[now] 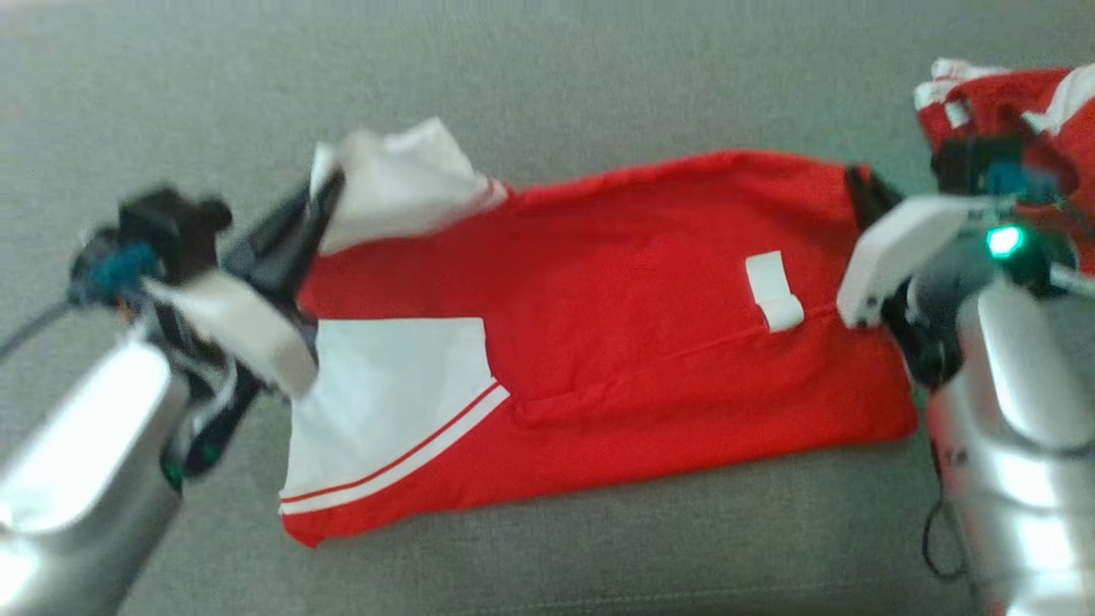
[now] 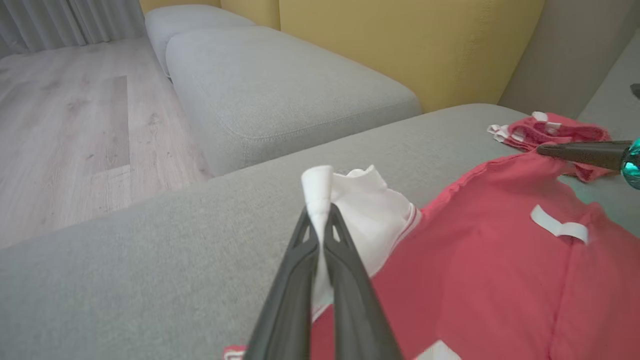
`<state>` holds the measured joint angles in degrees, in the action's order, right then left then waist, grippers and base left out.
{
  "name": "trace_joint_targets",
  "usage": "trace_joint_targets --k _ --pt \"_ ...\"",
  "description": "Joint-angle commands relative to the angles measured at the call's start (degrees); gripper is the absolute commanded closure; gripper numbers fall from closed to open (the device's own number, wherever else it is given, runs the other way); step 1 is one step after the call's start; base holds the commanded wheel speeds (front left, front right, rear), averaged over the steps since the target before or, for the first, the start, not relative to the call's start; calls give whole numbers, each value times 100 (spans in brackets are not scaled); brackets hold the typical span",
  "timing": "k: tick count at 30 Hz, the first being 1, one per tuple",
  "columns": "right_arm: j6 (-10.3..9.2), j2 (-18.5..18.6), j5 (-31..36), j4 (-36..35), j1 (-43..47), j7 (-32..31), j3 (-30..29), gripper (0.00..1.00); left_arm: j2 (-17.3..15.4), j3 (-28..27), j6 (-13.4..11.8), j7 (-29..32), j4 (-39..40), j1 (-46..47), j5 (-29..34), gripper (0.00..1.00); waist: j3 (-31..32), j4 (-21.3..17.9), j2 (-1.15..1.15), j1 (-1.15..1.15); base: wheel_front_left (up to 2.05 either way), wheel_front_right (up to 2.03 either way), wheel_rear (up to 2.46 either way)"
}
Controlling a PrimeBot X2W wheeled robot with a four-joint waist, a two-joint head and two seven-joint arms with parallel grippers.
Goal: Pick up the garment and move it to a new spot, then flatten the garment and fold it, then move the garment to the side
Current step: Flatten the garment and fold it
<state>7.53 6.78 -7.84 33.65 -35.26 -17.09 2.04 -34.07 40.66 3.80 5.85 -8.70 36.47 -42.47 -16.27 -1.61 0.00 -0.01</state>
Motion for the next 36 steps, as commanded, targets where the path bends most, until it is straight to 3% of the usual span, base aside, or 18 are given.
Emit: trace_joint_targets --k 1,12,24,25,26,27,28,36 --pt "-4 38 -93 -315 127 100 114 100 -295 -250 -108 -123 307 -86 -59 100 325 81 0 1 0 0 0" --pt "-4 107 -241 -1168 1288 116 -338 100 -138 23 -694 -813 833 -1720 -103 100 637 299 0 1 0 0 0" --pt "-4 -68 -152 -1819 2167 -21 -688 100 312 237 -817 -1475 140 -2187 12 100 776 347 0 1 0 0 0" --pt "-4 -88 -128 -1847 2249 -3 -707 73 338 263 -821 -1522 48 -2209 39 100 806 349 0 1 0 0 0" --pt "-4 -147 -116 -1876 2404 42 -786 11 406 286 -846 -1615 -119 -2277 49 54 864 350 0 1 0 0 0" --pt "-4 -176 -124 -1888 2477 71 -817 0 435 309 -852 -1646 -190 -2318 56 9 900 353 0 1 0 0 0" --pt "-4 -206 -134 -1910 2549 104 -861 0 458 330 -864 -1675 -245 -2353 71 0 931 359 0 1 0 0 0" --pt "-4 -363 -226 -2293 3133 397 -1353 0 667 119 -1287 -1948 -362 -2601 104 0 1206 532 0 1 0 0 0"
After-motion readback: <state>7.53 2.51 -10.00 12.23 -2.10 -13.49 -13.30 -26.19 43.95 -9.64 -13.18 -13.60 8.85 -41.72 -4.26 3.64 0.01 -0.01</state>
